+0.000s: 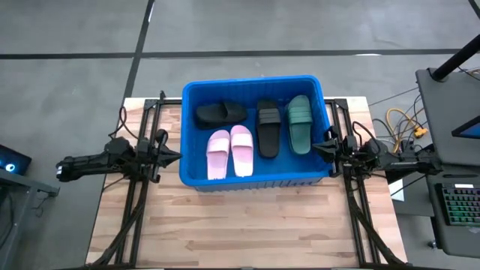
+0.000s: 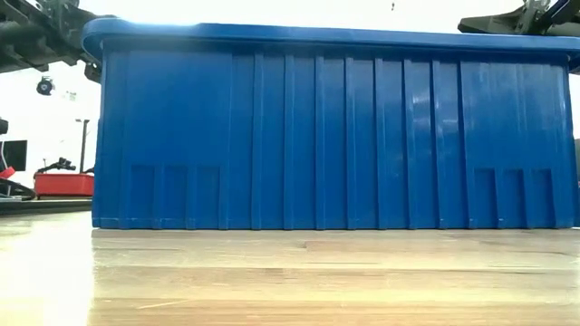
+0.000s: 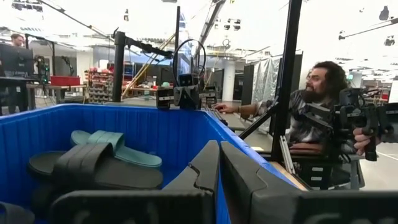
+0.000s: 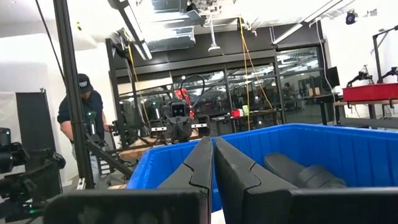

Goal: Pick and place slides into bin
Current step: Return to Home Position

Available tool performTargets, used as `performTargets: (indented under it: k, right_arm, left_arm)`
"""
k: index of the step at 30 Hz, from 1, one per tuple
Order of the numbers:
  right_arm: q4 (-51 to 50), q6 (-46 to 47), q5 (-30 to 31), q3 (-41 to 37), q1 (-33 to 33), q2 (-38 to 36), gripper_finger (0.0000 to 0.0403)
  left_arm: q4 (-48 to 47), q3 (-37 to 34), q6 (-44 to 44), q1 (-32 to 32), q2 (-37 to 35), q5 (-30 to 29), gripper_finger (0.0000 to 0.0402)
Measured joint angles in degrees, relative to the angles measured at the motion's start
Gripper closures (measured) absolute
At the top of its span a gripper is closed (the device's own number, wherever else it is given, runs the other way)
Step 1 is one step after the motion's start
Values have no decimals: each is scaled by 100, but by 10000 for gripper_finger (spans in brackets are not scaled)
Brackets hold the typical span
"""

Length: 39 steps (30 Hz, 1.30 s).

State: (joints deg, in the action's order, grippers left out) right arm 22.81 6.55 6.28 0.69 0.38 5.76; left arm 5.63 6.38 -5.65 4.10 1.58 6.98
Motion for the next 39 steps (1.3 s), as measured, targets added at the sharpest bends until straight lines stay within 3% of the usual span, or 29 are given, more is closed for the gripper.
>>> performTargets:
  k: [9, 18, 26, 39]
  right_arm:
    - [-9, -82, 30, 4, -2, -4, 394]
    - [-9, -1199, 89, 4, -2, -2, 394]
    - [-9, -687, 149, 4, -7, -4, 394]
    - [261, -669, 131, -18, -4, -4, 394]
  left_arm:
    - [-11, -3, 2, 0, 9, 3, 401]
    - [-30, -12, 396, -4, 74, -225, 401]
    - [-24, -12, 459, -2, 51, -255, 402]
    - [-17, -12, 459, -2, 61, -255, 402]
